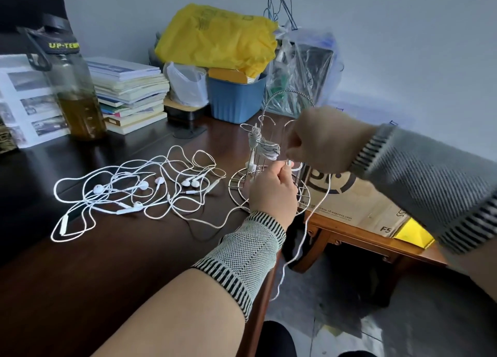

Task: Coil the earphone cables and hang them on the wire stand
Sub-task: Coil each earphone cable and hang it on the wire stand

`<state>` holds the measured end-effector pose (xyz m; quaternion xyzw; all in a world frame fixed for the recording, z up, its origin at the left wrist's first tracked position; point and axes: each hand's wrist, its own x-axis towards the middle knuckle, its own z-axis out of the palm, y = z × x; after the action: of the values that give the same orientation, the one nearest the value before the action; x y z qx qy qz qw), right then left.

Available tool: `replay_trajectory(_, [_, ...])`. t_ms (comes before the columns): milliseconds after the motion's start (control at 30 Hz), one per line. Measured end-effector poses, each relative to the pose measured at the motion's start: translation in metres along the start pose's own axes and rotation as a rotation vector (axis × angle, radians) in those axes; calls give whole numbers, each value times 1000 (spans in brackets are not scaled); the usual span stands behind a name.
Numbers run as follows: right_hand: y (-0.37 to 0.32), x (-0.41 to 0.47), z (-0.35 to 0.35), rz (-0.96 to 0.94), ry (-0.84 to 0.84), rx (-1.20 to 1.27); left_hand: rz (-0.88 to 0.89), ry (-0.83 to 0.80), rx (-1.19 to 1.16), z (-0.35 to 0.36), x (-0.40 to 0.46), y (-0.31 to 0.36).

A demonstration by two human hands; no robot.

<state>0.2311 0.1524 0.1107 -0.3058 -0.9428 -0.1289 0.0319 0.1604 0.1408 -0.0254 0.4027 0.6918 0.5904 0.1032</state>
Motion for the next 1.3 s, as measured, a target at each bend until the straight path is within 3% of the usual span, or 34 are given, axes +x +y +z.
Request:
replay_trajectory(233, [20, -29, 47, 29, 294, 283, -97, -50, -161, -3, -3, 6])
replay_trajectory(467, [40, -34, 79, 219, 276, 657, -27, -7, -67, 0, -1, 0])
replay_trajectory(900, [25, -29, 93, 40, 333, 497, -6, 13, -32, -4, 2, -3])
replay_trajectory(1100, [48, -33, 102, 265, 279, 720, -55, -34, -85, -6, -3, 5])
replay_trajectory(1300, [51, -25, 102, 342, 210, 725, -67, -32, -185, -5, -5, 8])
